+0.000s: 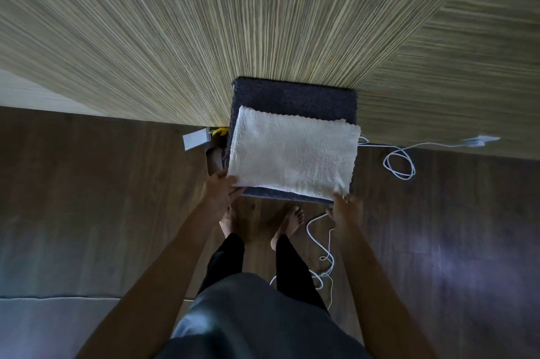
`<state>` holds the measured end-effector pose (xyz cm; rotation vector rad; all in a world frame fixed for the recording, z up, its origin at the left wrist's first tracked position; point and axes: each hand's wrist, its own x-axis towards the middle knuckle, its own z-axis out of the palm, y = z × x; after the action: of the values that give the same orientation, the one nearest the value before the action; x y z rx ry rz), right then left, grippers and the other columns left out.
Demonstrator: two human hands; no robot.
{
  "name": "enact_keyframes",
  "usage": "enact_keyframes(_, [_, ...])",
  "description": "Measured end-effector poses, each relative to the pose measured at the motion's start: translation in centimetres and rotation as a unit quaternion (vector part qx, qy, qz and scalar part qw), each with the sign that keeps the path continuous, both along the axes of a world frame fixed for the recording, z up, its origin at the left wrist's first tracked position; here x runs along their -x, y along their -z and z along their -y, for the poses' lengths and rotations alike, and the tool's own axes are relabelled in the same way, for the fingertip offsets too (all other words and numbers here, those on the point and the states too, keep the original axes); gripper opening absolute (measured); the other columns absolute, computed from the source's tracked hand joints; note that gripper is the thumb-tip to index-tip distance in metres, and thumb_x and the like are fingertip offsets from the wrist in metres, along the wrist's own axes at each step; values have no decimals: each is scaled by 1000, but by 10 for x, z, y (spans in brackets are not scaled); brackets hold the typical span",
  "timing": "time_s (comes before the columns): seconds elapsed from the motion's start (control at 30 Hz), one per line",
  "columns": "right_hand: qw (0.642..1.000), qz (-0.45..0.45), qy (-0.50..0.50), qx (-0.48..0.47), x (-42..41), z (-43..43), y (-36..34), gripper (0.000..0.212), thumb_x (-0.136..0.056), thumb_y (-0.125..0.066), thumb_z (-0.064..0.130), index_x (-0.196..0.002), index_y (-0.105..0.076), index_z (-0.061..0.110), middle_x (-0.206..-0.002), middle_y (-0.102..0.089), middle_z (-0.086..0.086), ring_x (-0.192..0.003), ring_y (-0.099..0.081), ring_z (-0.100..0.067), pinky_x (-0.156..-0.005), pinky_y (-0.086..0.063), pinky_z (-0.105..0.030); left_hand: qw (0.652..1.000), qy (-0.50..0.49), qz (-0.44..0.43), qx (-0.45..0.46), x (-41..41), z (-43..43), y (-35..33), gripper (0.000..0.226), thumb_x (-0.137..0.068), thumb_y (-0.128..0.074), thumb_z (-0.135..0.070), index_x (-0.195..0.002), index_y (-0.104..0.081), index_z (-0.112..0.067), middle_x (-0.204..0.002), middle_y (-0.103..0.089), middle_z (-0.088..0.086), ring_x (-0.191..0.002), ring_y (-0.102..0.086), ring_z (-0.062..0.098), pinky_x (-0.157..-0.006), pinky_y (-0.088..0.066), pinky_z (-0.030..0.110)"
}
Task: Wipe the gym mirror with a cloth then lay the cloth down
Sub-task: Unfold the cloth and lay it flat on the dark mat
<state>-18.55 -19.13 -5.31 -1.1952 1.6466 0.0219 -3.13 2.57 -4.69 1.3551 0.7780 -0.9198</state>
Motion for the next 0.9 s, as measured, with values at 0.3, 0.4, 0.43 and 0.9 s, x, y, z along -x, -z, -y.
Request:
enact_keyframes(0.3, [986, 90, -36, 134, -52, -28, -41, 9, -89, -62, 8, -84, -61, 0, -64, -53, 1, -58, -49, -17, -50, -35, -13, 995, -62, -43, 65, -13, 3, -14, 16, -100, -44, -4, -95, -59, -4, -97, -63, 11, -88, -63, 23, -60, -60, 31])
enact_keyframes(0.4, [919, 116, -218, 306, -72, -54, -41, 23, -78, -60, 12, -93, -67, -3, -92, -66, -11, -87, -60, -25, -76, -45, -24, 996, -49, -41, 69, -24, 5, -21, 39, -108, -34, -30, -98, -63, -4, -91, -70, 9, -87, -66, 24, -68, -55, 39])
enact_keyframes(0.43, [900, 144, -251, 325, -78, -64, -39, 24, -77, -59, 10, -97, -65, -3, -104, -65, -15, -98, -58, -25, -85, -45, -28, 995, -57, -48, 73, -27, 6, -22, 48, -109, -30, -38, -103, -63, -3, -93, -71, 10, -88, -66, 25, -69, -53, 39])
enact_keyframes(0.9, [678, 163, -610, 377, -93, -92, -1, 66, -96, -39, 56, -139, -50, 8, -151, -46, -12, -145, -35, -24, -118, -24, -57, 986, 1, -63, 153, -43, -22, -1, 59, -107, -30, -49, -112, -65, -3, -90, -75, 11, -77, -71, 21, -65, -58, 31])
